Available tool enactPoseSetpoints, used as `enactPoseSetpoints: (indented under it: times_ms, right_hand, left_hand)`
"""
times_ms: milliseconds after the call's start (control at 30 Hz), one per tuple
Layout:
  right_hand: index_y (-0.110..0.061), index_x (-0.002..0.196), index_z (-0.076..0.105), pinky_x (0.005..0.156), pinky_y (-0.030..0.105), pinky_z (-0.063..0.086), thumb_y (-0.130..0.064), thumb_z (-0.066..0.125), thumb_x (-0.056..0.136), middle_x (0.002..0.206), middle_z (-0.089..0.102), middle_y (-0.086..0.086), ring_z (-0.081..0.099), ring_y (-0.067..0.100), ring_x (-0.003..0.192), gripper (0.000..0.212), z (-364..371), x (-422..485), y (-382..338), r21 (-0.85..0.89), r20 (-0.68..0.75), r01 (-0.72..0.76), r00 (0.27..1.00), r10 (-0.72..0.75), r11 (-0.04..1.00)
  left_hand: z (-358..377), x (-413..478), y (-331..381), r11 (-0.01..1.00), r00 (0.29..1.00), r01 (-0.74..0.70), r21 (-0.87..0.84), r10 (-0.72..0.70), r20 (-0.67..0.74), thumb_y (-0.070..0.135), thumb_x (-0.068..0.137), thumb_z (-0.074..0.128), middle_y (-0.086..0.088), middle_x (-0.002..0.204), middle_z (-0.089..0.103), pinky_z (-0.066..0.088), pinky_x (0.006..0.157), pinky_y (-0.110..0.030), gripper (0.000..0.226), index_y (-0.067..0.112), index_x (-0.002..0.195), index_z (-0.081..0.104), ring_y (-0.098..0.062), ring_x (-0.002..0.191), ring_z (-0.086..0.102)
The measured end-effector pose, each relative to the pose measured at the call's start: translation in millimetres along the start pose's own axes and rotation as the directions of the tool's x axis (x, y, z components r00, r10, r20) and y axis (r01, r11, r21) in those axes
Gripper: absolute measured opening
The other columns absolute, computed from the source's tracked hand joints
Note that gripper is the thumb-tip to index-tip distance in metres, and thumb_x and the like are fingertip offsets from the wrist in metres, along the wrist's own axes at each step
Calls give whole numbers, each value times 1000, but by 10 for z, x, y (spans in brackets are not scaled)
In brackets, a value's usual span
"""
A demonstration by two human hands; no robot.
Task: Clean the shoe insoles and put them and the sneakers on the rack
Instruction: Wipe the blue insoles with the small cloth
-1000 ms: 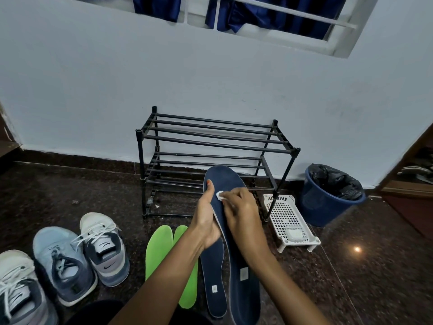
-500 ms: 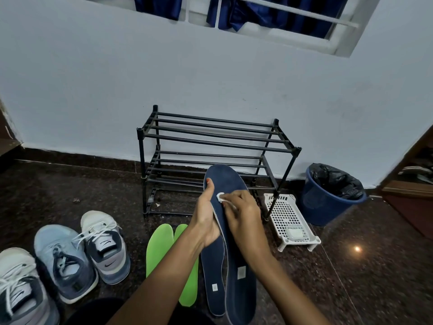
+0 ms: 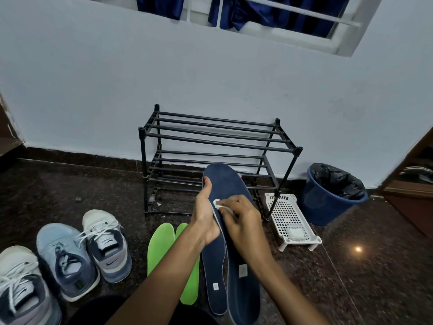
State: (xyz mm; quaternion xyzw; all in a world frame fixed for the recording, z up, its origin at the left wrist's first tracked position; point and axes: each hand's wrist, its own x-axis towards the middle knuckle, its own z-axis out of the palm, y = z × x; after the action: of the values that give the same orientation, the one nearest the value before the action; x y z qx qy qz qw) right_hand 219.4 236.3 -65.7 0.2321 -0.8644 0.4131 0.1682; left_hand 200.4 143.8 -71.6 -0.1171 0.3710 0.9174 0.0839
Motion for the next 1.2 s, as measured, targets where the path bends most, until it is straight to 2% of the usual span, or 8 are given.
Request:
enactPoseSetpoints:
  times_ms: [167, 433, 633, 733, 867, 1000, 1133, 1200]
  right_hand:
    - [-6, 92, 71, 74, 4, 36, 3, 59, 83, 83, 54, 3, 55, 17, 81, 17, -28, 151, 22, -35, -89, -22, 996, 19, 999]
    - [-6, 93, 71, 75, 8, 40, 3, 60, 82, 83, 55, 0, 56, 12, 82, 18, -5, 49, -40, 38, 21, -3, 1000, 3, 999]
    - [-6, 91, 71, 74, 7, 37, 4, 60, 82, 82, 54, 2, 55, 20, 81, 17, -25, 123, 27, -46, -71, -12, 997, 8, 999]
    - [-4, 90, 71, 73, 2, 35, 6, 59, 82, 81, 52, 1, 54, 16, 78, 17, -13, 158, 24, -41, -91, -19, 996, 15, 999]
    - [-3, 92, 71, 73, 2, 37, 7, 60, 81, 79, 51, -4, 51, 0, 77, 18, -40, 49, 0, 52, 27, -18, 999, 17, 998]
    - [-4, 93, 71, 73, 3, 36, 5, 60, 81, 81, 52, -2, 53, 8, 78, 19, -69, -24, 18, 21, 73, -26, 997, 24, 999]
    - [-5, 92, 71, 73, 5, 37, 4, 60, 82, 84, 54, 4, 55, 20, 82, 17, -88, 44, 30, -25, -10, -66, 998, 65, 998]
    - [-5, 92, 71, 73, 4, 37, 4, 60, 83, 84, 53, 4, 55, 20, 81, 17, -68, 50, 25, -23, -33, -82, 996, 81, 996]
  left_hand:
    - [15, 22, -8, 999, 999, 29, -23, -29, 42, 61, 94, 23, -19, 127, 59, 51, 91, -34, 76, 1, 127, 56, -29, 116, 59]
    - [-41, 51, 17, 1000, 1000, -3, 4, 3, 16, 61, 93, 29, -17, 112, 67, 51, 87, -34, 72, 3, 117, 64, -26, 95, 66]
    - [-10, 62, -16, 999, 999, 26, -23, -26, 30, 60, 95, 25, -18, 127, 59, 46, 100, -37, 74, -1, 127, 55, -30, 119, 56]
    - [-9, 45, -11, 999, 998, 19, -29, -17, 59, 58, 96, 22, -16, 126, 60, 47, 98, -34, 75, -1, 127, 55, -27, 118, 57]
    - [-32, 37, 27, 1000, 1000, 6, 7, -6, 15, 60, 95, 23, -18, 121, 63, 48, 95, -35, 76, 0, 123, 59, -29, 110, 60]
    - [-6, 29, 21, 999, 998, 38, -21, -39, -43, 61, 93, 31, -19, 116, 65, 50, 91, -41, 75, -2, 121, 59, -33, 107, 62]
    - [21, 13, 0, 999, 999, 34, -3, -34, -39, 54, 97, 29, -17, 90, 72, 52, 73, -35, 66, -1, 100, 65, -26, 77, 71]
    - [27, -1, 7, 999, 999, 44, -4, -44, -32, 54, 97, 28, -18, 91, 72, 51, 76, -35, 66, -1, 99, 65, -26, 79, 70]
